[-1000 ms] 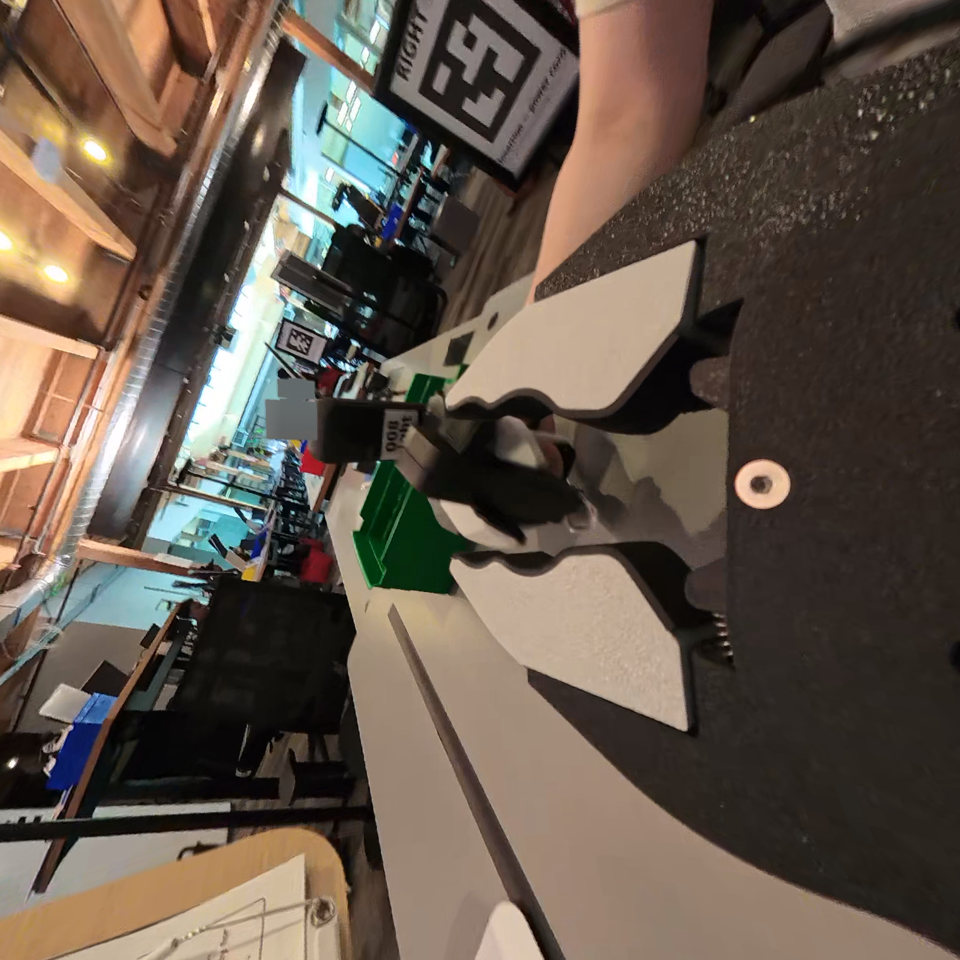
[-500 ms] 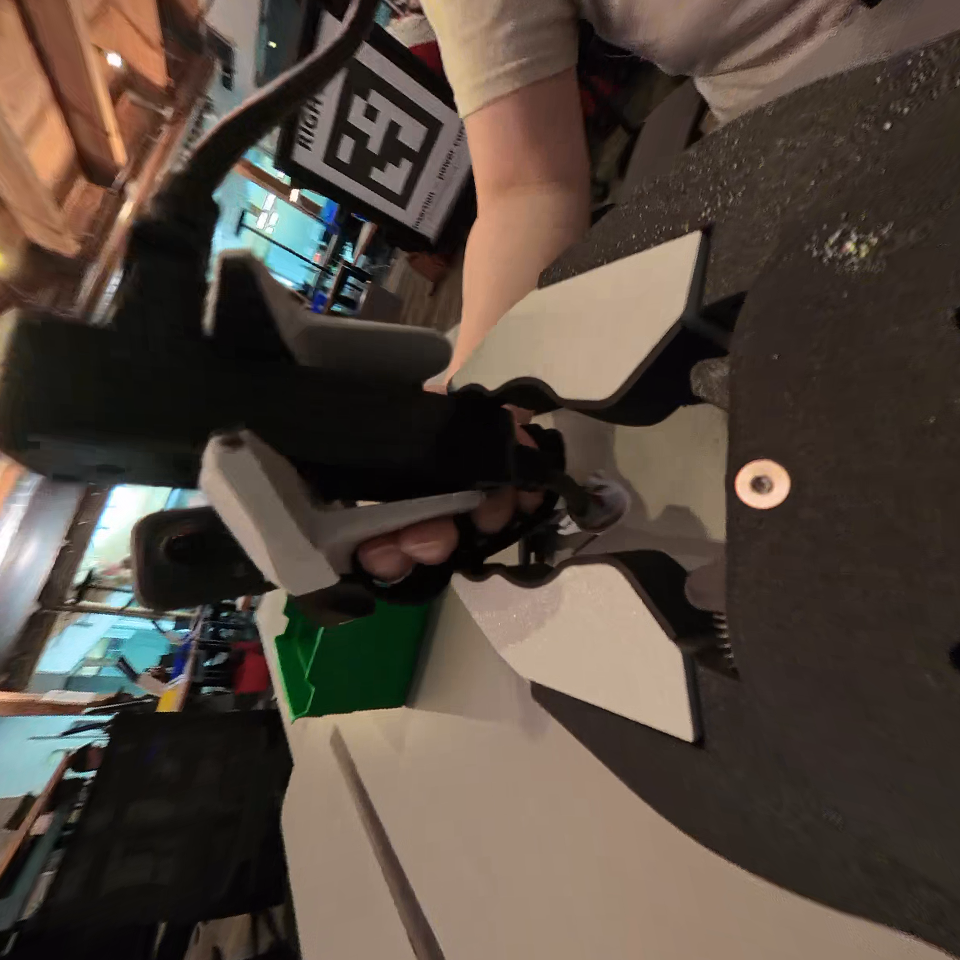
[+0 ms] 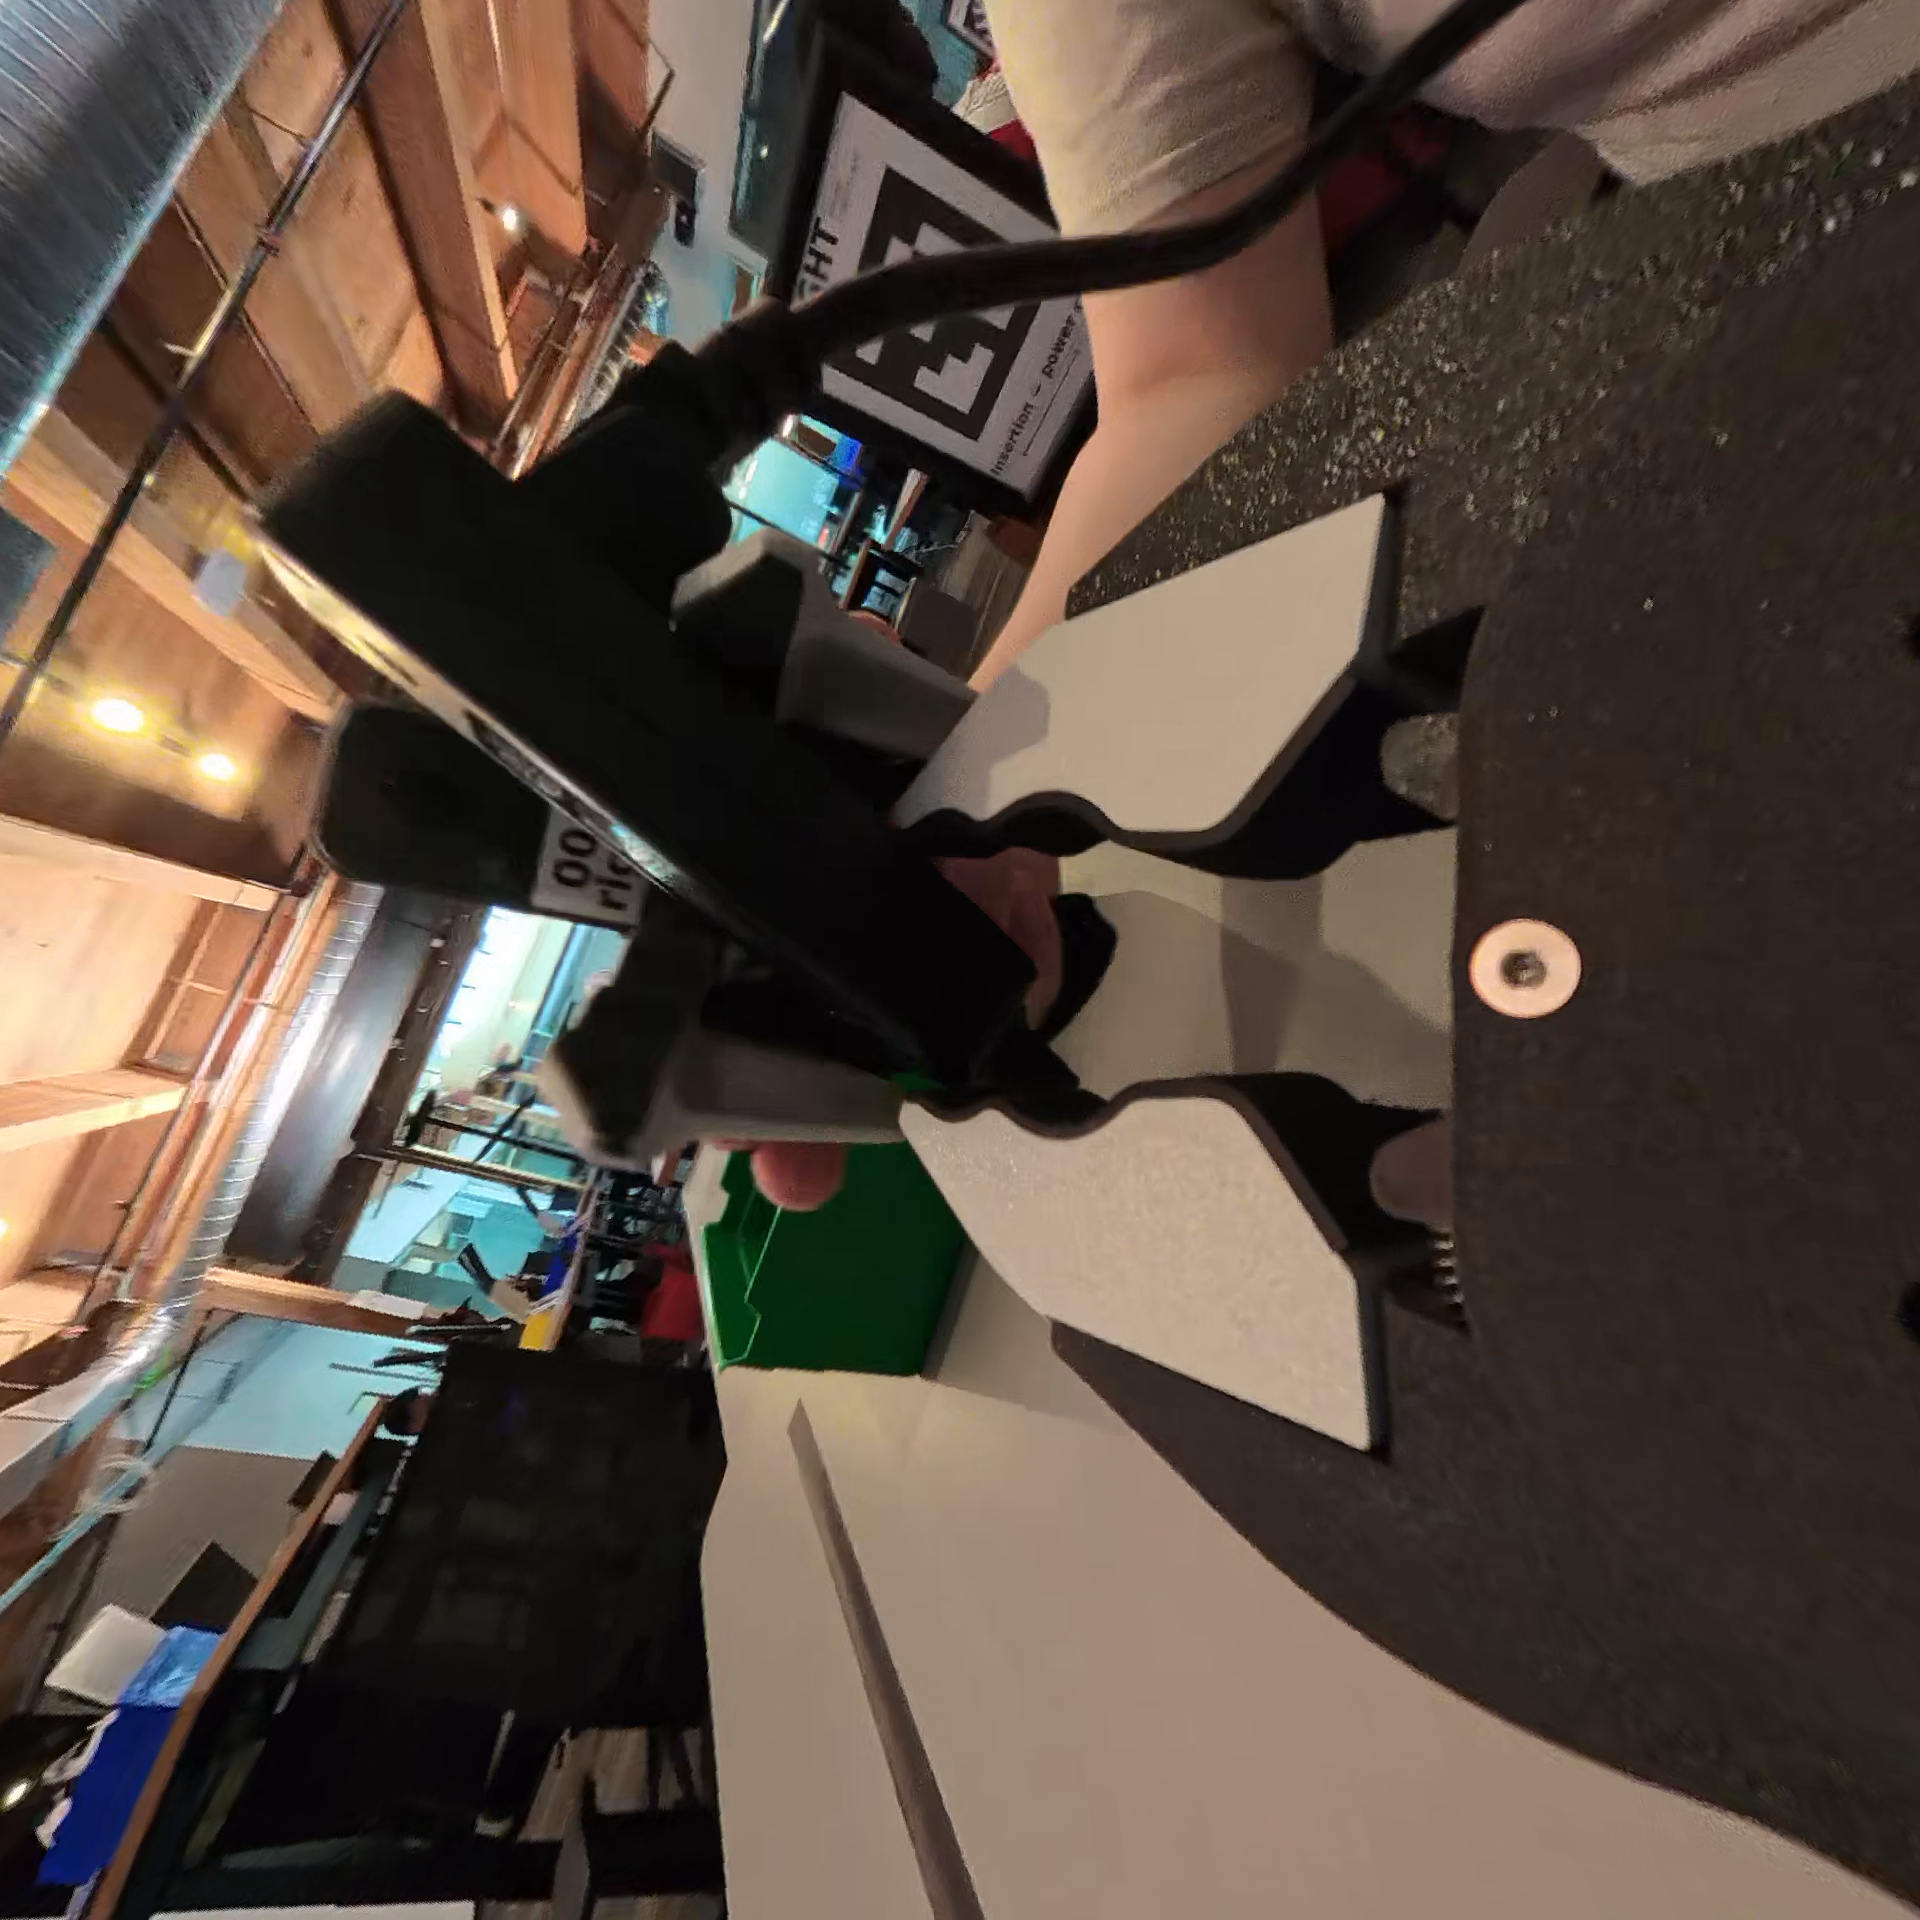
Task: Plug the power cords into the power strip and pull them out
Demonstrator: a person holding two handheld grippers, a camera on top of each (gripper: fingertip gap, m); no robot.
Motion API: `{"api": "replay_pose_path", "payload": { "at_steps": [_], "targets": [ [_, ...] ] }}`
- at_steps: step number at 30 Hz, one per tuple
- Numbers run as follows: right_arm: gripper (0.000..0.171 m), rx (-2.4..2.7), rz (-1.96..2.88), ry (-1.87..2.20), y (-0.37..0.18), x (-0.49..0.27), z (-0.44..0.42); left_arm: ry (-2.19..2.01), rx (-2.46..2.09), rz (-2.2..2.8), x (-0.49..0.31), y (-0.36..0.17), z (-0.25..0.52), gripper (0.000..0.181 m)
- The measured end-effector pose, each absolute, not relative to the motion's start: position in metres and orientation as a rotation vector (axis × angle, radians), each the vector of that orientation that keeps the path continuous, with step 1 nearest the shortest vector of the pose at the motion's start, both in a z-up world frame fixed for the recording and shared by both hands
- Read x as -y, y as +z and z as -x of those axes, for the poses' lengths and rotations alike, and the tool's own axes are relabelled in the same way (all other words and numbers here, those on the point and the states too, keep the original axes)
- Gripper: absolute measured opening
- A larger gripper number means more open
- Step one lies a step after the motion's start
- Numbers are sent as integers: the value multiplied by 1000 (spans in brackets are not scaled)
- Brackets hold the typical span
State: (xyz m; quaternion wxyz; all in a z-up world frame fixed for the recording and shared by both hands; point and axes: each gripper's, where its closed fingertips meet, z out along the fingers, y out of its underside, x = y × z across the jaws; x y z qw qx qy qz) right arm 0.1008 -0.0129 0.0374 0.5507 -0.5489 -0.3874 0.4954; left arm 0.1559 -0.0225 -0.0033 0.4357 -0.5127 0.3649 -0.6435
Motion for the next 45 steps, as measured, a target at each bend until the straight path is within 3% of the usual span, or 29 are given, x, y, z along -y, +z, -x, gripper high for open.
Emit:
{"api": "replay_pose_path", "payload": {
  "at_steps": [4,6,11,15,18,20,25,28,35,40,45],
  "targets": [
    [81,910,1395,1237,14,7,-93,-1463,-969,1325,19,-14,-158,56],
    [82,953,1401,1207,6,8,-92,-1314,-1019,1369,14,-25,-160,43],
    [93,913,1594,1143,-12,-10,-110,-1069,-972,1394,-7,-26,-145,41],
    [89,646,1671,995,-12,-47,-166,-930,-803,1471,-36,-24,-118,41],
    [71,403,1446,1121,39,-44,-188,-738,-634,1579,-62,-30,-93,41],
    [68,434,1372,1139,60,-25,-168,-642,-565,1613,-71,-32,-81,41],
    [66,670,1548,816,28,-12,-96,-477,-563,1617,-73,-33,-80,41],
    [30,684,1626,575,12,-30,-93,-536,-493,1618,-73,-33,-79,42],
    [26,716,1657,457,2,-37,-105,-674,-634,1601,-69,-29,-84,52],
    [25,728,1679,401,-6,-44,-115,-787,-755,1383,-43,19,-76,60],
    [25,796,1675,223,-13,-44,-110,-650,-970,1385,-23,27,-93,80]
  ]
}}
